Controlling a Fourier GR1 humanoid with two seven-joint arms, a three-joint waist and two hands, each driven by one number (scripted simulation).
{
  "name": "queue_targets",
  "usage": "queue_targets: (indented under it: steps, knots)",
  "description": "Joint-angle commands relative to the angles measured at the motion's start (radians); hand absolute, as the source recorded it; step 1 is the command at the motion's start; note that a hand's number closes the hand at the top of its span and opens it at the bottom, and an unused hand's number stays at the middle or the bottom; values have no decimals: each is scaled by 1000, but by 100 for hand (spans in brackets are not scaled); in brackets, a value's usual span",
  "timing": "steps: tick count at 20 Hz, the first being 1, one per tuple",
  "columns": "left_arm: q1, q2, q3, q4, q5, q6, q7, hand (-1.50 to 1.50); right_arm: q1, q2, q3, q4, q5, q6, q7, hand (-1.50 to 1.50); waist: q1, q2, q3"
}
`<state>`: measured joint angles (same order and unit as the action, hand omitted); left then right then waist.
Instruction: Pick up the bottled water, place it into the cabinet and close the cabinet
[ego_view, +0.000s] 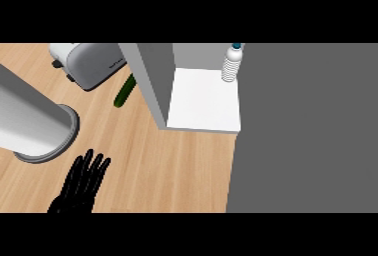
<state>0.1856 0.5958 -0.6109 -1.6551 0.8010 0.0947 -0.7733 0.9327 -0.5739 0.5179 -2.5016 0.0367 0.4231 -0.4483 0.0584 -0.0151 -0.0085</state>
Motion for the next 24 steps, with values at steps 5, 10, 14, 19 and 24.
queue_targets:
  steps: [5,10,14,19,24]
  knots:
    - [157,188,99,-66,50,-173,-93,-150,-138,40,167,-167,127,-63,274,150,22,18,-2]
    - [204,261,145,-60,74,-273,-127,-150,-305,73,202,-89,75,-60,369,150,62,31,-2]
    - [200,275,159,-27,80,-308,-130,-150,-448,58,213,-67,73,-24,408,150,68,34,-6]
    - [224,311,175,-43,95,-344,-133,-150,-552,58,218,-8,44,-20,483,150,98,34,-9]
    - [203,333,206,-36,102,-354,-126,-150,-617,98,207,37,-8,-42,526,150,105,44,-11]
